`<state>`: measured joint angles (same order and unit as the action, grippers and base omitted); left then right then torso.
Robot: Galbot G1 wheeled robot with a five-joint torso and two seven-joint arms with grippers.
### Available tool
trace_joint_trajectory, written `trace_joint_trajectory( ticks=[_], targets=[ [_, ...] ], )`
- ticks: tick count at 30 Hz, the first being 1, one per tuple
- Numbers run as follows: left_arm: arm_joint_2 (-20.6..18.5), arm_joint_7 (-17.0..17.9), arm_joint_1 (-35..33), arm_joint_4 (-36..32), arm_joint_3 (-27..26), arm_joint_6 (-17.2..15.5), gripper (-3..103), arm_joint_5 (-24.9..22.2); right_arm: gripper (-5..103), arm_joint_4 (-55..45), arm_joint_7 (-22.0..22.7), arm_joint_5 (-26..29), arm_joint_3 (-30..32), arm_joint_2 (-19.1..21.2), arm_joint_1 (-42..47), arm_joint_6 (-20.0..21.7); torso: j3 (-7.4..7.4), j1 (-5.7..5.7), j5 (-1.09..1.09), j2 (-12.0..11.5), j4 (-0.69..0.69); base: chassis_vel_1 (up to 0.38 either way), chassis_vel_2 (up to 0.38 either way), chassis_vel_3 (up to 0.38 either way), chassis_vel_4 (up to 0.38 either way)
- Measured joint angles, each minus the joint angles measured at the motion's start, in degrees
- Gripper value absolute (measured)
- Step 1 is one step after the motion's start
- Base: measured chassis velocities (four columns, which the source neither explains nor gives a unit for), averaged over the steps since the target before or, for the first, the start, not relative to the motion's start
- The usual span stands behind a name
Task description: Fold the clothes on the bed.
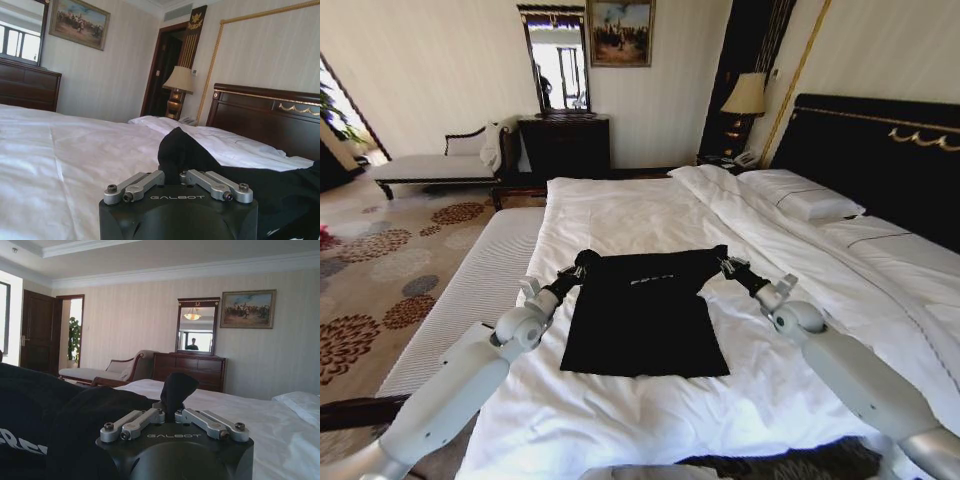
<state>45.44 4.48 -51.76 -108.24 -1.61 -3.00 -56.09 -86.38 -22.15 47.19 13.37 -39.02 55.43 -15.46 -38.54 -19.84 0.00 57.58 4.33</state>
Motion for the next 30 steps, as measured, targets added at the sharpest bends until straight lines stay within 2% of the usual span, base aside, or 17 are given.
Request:
trace_joint_trajectory(
  ticks=[3,6,12,17,21,30],
  targets=[
    [0.0,0.0,-1.2,-0.6,0.1,0.3,2,0.9,4,-0.7,0.0,-1.8,0.4,-0.8,1.9,-0.7,0.0,0.0,-0.01,0.0,-0.02,0.0,0.0,0.0,0.0],
    [0.0,0.3,-2.9,-1.6,0.6,0.9,2,2.3,4,-2.0,0.2,-6.9,0.5,-3.0,4.9,-2.6,-0.01,-0.02,0.0,0.0,-0.03,0.0,0.0,0.0,0.0],
    [-0.9,0.6,-5.9,-4.1,0.0,1.2,2,3.2,4,-4.6,0.7,-8.9,1.6,-3.9,8.1,-4.2,-0.01,-0.03,-0.01,0.0,-0.02,0.0,0.0,0.0,0.0],
    [-0.9,-0.1,-10.6,-5.1,-1.6,2.6,2,5.3,4,-5.4,0.7,-10.8,2.3,-4.3,11.8,-7.3,-0.01,-0.02,-0.01,0.0,-0.02,0.0,0.0,0.0,0.0],
    [-0.5,-0.8,-14.8,-5.2,-2.8,4.3,2,7.0,4,-5.0,-0.2,-11.6,3.2,-4.8,15.9,-11.2,-0.02,-0.02,0.0,0.0,-0.02,0.0,0.0,0.0,0.0],
    [-0.9,-1.4,-19.6,-5.4,-5.1,6.6,2,8.4,4,-4.8,-1.5,-12.7,7.1,-5.8,21.4,-14.5,-0.01,-0.02,0.0,0.0,-0.02,0.0,0.0,0.0,0.0]
  ],
)
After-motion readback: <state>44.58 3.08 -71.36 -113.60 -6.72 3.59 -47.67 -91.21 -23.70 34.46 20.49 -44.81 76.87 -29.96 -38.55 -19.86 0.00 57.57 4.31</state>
